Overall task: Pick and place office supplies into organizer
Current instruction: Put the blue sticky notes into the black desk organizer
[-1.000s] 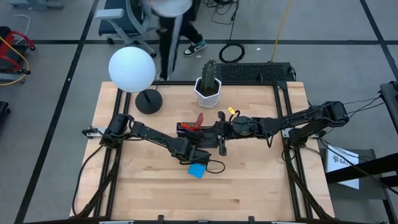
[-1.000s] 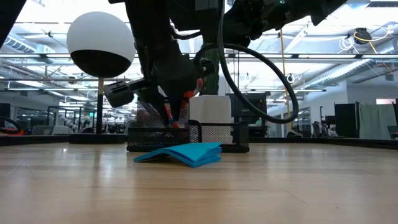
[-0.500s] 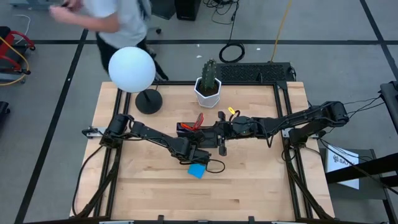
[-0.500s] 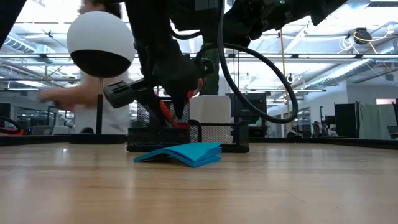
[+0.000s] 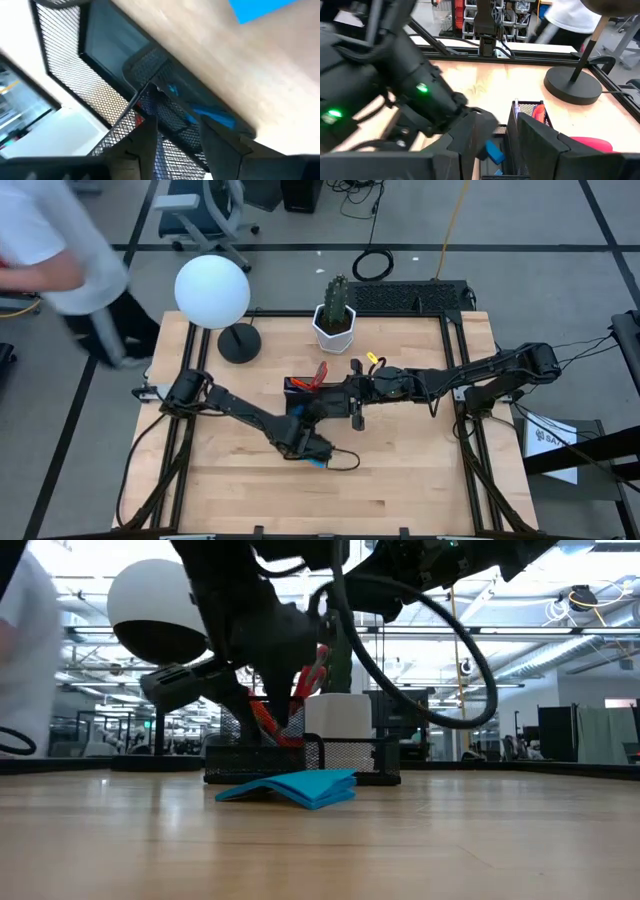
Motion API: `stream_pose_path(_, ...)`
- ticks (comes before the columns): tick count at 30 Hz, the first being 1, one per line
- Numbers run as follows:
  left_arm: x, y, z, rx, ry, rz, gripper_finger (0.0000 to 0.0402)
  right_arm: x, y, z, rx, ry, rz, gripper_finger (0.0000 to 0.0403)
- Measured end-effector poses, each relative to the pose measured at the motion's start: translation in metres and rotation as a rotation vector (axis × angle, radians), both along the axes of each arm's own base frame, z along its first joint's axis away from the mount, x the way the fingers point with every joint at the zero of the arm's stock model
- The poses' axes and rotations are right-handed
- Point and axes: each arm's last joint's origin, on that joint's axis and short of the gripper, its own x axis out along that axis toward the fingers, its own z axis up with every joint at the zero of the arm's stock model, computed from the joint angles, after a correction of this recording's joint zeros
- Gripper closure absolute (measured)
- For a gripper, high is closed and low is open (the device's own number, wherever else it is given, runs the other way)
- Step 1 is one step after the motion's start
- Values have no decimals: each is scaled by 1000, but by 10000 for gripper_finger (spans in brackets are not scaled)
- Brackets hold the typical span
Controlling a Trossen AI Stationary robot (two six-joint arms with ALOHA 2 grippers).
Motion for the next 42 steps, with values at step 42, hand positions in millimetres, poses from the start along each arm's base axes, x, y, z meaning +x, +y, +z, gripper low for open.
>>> stream_pose_path(42,-20,-116,5,-430,-470,151,273,1,26,-53,164,347,39,273)
